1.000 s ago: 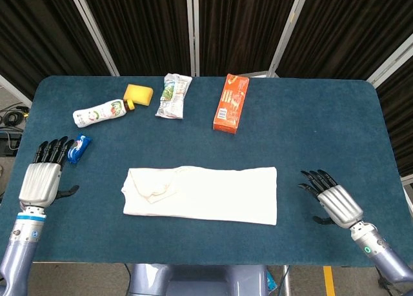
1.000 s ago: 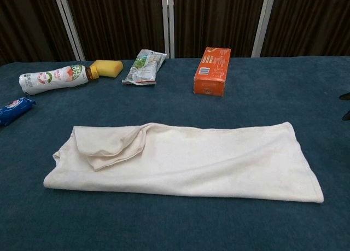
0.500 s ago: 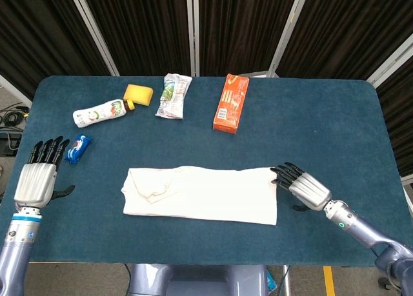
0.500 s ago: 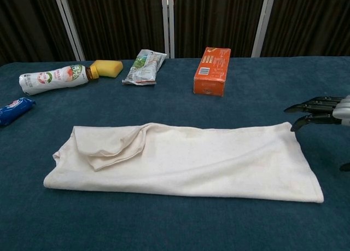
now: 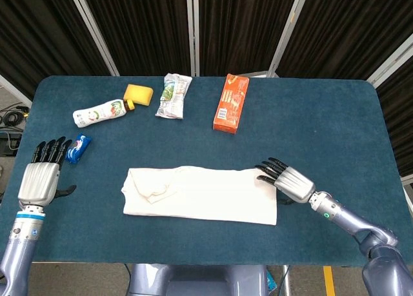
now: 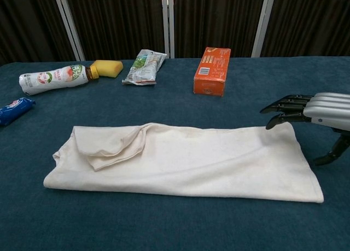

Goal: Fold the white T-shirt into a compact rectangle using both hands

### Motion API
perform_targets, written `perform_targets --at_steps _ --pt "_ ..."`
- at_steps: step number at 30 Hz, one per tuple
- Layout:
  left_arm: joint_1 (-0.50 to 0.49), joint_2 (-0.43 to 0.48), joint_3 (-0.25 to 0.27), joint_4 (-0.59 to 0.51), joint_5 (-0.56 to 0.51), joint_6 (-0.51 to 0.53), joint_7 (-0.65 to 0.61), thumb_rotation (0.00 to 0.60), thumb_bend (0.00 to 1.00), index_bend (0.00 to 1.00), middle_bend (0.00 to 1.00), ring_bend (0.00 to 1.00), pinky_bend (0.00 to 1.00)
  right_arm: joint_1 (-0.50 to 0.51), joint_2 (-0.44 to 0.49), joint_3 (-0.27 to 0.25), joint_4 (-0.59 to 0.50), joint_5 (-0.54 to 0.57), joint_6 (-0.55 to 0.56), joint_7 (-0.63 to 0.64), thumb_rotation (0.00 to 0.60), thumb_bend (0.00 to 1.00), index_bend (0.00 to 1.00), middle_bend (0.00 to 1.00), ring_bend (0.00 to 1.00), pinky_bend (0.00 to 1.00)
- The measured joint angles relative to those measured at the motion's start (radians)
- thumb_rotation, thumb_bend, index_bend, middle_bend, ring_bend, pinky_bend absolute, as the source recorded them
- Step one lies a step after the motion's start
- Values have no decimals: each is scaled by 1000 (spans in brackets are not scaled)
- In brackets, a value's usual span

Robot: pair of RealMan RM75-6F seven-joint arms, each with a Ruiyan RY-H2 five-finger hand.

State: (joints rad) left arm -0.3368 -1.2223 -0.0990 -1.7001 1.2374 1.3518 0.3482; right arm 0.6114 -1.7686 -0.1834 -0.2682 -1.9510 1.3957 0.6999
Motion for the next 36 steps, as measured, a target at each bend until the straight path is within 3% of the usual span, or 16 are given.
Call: perform_targets --at_steps 11,21,36 --pt "7 2 -5 -8 17 4 -2 600 0 0 0 0 0 37 -62 -48 55 1 -37 -6 600 0 233 41 0 0" --pt "7 4 -9 -5 15 -8 -10 600 0 0 0 0 0 56 -90 -54 70 16 -43 -10 600 0 240 49 0 0" --pt "7 4 -9 -2 19 -22 -15 600 0 0 0 0 0 62 -103 -36 79 65 -4 24 600 158 245 62 0 0"
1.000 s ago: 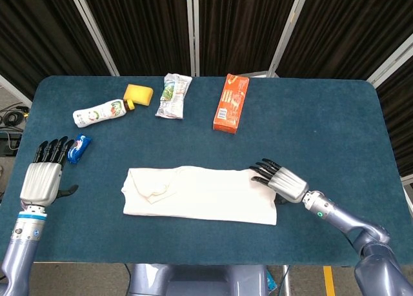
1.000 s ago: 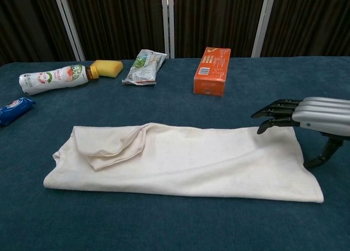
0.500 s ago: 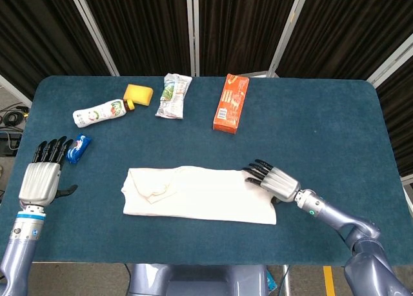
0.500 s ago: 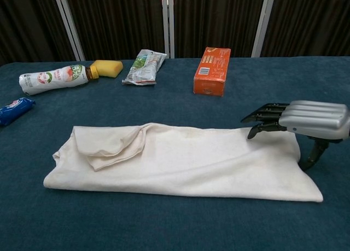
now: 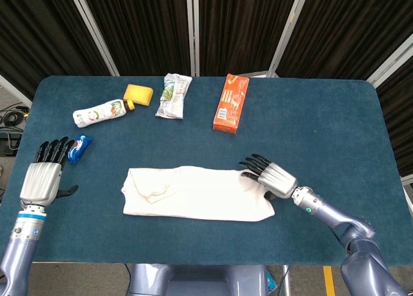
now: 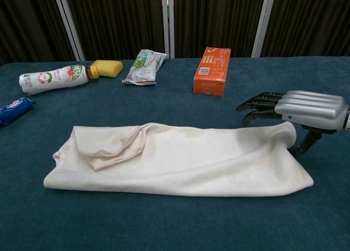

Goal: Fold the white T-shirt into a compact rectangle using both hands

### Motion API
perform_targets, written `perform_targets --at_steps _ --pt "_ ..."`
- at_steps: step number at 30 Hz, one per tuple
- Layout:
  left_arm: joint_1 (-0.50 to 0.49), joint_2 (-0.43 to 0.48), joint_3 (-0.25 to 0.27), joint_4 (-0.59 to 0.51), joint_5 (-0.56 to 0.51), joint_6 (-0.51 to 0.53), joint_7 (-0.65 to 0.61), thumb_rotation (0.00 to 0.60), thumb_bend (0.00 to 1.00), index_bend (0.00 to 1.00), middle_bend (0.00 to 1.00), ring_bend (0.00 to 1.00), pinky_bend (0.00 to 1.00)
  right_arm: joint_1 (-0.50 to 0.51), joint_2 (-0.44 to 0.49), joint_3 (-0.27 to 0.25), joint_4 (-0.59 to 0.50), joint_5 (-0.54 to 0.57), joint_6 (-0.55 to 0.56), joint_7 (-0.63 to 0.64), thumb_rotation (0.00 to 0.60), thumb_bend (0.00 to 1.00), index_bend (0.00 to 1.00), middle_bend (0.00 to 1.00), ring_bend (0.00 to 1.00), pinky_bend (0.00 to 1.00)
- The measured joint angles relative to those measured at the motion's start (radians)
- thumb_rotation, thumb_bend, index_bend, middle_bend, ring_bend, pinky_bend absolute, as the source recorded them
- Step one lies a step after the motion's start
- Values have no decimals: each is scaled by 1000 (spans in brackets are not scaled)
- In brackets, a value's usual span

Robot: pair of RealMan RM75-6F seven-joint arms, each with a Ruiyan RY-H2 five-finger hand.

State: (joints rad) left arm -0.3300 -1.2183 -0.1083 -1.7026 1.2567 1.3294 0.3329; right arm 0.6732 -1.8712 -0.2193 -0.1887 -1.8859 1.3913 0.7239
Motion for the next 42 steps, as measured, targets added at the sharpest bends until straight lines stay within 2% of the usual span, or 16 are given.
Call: perform_targets --at_steps 4,11,17,29,42 --pt "0 -1 0 0 0 -2 2 600 0 0 0 0 0 -3 2 -7 1 0 -2 3 600 221 304 63 0 0" --pt "1 -2 -1 0 0 -5 5 600 0 0 0 0 0 -8 1 -17 1 4 -7 8 600 337 495 77 0 0" --pt "0 -3 -1 1 0 -9 7 600 0 0 0 0 0 -14 -2 -21 3 8 -4 13 600 379 680 100 0 0" --pt "1 -5 0 2 4 -13 8 600 0 0 0 0 0 -28 5 -27 9 19 6 6 600 386 688 105 0 0" --pt "10 5 3 -6 19 -9 -13 600 0 0 0 0 0 -107 127 -47 15 19 71 -48 600 385 693 107 0 0"
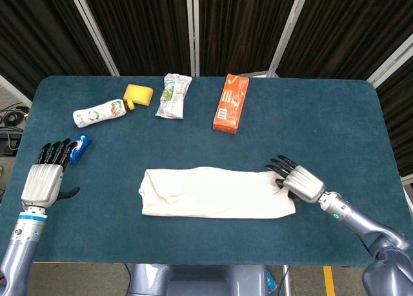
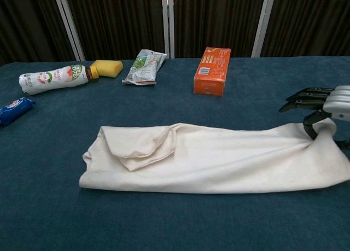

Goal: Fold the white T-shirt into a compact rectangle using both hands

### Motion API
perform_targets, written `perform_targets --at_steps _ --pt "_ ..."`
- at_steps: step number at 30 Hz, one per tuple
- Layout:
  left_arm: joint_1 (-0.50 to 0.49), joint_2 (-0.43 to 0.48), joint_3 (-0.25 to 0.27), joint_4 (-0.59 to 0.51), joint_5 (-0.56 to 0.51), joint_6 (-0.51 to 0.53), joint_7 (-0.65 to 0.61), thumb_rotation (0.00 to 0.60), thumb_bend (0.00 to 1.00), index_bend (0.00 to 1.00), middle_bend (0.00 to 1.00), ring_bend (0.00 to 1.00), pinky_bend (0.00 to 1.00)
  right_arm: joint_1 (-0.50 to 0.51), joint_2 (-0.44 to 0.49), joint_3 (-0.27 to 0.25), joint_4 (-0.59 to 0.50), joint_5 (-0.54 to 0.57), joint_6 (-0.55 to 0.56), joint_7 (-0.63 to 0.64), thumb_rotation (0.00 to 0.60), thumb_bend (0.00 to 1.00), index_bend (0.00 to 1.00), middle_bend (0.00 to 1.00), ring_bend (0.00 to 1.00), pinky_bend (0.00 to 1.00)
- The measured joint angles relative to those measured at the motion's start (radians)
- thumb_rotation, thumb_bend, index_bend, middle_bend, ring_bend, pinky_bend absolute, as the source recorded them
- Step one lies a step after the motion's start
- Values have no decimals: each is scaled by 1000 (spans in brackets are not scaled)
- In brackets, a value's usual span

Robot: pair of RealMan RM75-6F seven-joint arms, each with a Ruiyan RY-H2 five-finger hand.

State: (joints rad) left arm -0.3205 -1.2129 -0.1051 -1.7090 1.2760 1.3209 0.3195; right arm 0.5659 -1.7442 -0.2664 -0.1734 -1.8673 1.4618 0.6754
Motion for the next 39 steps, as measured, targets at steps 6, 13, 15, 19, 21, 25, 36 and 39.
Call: perform_targets --at_steps 6,13,15,19,21,25,36,39 --pt "2 2 1 -1 5 -2 -7 600 0 0 0 0 0 -41 69 -17 6 -6 5 -54 600 385 694 107 0 0" --pt "-1 4 -2 3 -2 -14 -18 600 0 0 0 0 0 -82 134 -28 9 -8 6 -99 600 385 694 107 0 0" --pt "-1 5 -2 4 -2 -17 -22 600 0 0 0 0 0 -93 152 -28 1 -6 7 -107 600 385 695 107 0 0" --pt "-2 7 2 3 2 -23 -26 600 0 0 0 0 0 -97 166 -30 -24 -7 23 -124 600 386 697 107 0 0" --pt "-1 8 4 2 4 -25 -29 600 0 0 0 0 0 -91 166 -29 -38 -8 33 -131 600 386 699 108 0 0" --pt "0 13 6 -1 8 -27 -37 600 0 0 0 0 0 -66 163 -20 -77 -6 40 -130 600 386 703 109 0 0" --pt "-6 20 9 9 -1 -61 -64 600 0 0 0 0 0 102 180 32 -370 -2 -12 -183 600 387 709 120 0 0" --pt "-8 24 3 14 -8 -67 -80 600 0 0 0 0 0 153 199 50 -503 1 -71 -231 600 386 710 119 0 0"
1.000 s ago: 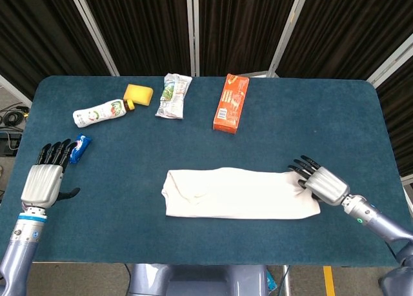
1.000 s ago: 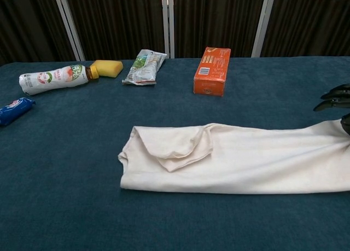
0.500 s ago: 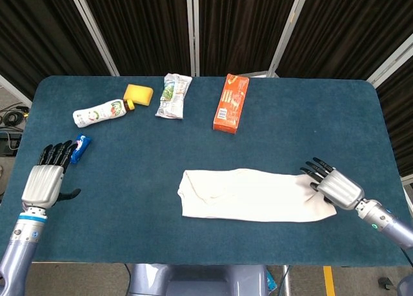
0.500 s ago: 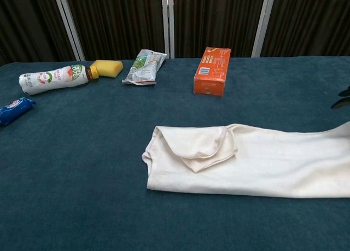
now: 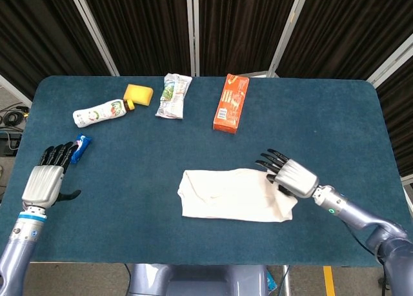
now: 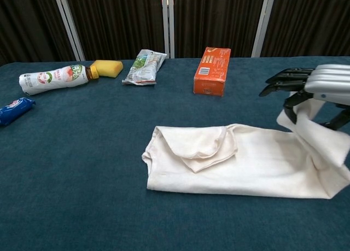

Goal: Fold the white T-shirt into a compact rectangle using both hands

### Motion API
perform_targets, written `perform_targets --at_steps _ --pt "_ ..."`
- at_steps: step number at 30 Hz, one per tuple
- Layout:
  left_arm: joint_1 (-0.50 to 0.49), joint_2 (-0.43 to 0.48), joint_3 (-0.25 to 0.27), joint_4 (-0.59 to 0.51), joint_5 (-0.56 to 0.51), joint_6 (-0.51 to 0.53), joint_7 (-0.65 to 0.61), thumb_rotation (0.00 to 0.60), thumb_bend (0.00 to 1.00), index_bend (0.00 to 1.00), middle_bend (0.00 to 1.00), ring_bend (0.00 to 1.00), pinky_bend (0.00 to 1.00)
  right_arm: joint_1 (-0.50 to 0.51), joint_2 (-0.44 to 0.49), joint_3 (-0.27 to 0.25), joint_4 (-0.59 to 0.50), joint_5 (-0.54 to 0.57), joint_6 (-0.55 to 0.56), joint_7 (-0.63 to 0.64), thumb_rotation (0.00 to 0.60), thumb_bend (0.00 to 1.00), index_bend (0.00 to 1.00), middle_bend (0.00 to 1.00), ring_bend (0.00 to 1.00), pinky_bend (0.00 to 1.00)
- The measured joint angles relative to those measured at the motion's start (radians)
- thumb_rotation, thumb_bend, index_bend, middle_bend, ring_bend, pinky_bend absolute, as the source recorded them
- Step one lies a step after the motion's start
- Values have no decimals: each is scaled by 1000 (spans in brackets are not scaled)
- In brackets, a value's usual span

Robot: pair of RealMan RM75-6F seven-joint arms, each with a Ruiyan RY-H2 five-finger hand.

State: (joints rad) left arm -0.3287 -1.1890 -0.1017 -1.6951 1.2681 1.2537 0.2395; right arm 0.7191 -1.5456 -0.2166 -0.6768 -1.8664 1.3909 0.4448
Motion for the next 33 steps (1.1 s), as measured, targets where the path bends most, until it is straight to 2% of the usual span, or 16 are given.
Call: perform_targets --at_steps 6,12,19,33 --pt "-2 10 -8 4 -9 -8 -24 600 0 0 0 0 0 99 43 51 -263 28 -179 -152 600 387 715 116 0 0" --pt "-1 19 -11 7 -10 -11 -43 600 0 0 0 0 0 169 56 125 -399 93 -318 -273 600 386 718 116 0 0" --pt "-1 26 -12 9 -9 -13 -57 600 0 0 0 0 0 205 29 184 -435 140 -373 -334 600 387 719 120 0 0" --pt "-3 24 -13 11 -18 -19 -53 600 0 0 0 0 0 235 -22 193 -486 123 -400 -393 600 387 723 123 0 0"
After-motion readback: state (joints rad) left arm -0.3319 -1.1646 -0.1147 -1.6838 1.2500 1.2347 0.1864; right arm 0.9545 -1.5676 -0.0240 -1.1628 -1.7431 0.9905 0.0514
